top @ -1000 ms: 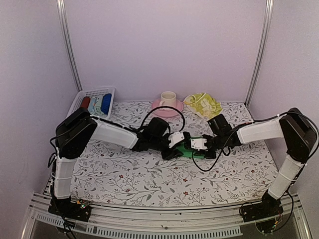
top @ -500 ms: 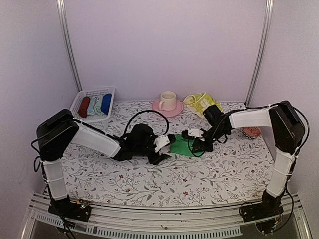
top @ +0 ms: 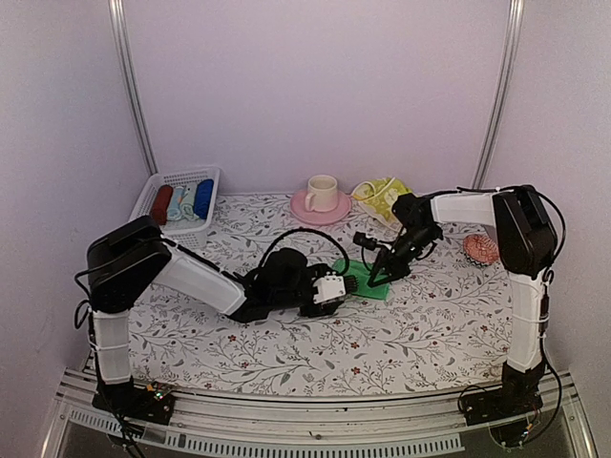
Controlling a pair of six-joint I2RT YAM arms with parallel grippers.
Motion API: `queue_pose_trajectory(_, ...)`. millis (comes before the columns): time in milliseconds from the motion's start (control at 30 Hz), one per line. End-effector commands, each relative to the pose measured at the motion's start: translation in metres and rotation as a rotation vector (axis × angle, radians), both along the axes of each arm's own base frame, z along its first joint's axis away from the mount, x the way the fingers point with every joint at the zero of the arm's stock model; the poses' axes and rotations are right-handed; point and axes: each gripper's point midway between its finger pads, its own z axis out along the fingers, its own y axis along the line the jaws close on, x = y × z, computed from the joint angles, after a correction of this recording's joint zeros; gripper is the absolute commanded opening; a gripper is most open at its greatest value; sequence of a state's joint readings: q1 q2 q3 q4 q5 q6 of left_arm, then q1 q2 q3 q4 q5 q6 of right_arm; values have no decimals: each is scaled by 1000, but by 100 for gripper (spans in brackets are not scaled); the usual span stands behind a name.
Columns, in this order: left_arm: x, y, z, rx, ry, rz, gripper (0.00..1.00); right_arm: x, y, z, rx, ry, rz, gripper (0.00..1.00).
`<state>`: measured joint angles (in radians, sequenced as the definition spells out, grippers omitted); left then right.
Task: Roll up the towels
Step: Roll the towel at the center of the board.
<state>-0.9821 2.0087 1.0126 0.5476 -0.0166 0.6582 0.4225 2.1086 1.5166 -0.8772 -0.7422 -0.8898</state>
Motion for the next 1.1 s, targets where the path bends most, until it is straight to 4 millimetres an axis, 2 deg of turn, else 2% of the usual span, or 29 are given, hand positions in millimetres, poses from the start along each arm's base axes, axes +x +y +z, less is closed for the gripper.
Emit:
queue_pose_trajectory(0,0,-18,-4,41,-120,-34,69,-12,-2,6,40,199,-44,18)
queue_pose_trajectory(100,1,-25,-7,27,-108,-18,69,-6,-3,3,43,233,-77,18)
queue_pose_trajectory(300,1,-23,4,-93,-14,83,69,-4,-1,-3,61,302,-124,18)
queue_pose_trajectory(533,-15,-23,13,-257,155,196,68,9,-3,-7,84,352,-194,18)
queue_pose_trajectory(600,-24,-24,17,-306,206,217,67,12,-4,-7,88,365,-212,23)
queue_pose_trajectory(767,-50,-41,38,-295,112,77,67,15,-6,-13,80,378,-232,24)
queue_pose_trajectory(933,-34,-51,25,-191,11,67,67,15,-7,-14,76,380,-235,24)
queue_pose_trajectory(1067,-18,-47,19,-205,41,83,66,16,-8,-17,64,373,-234,24)
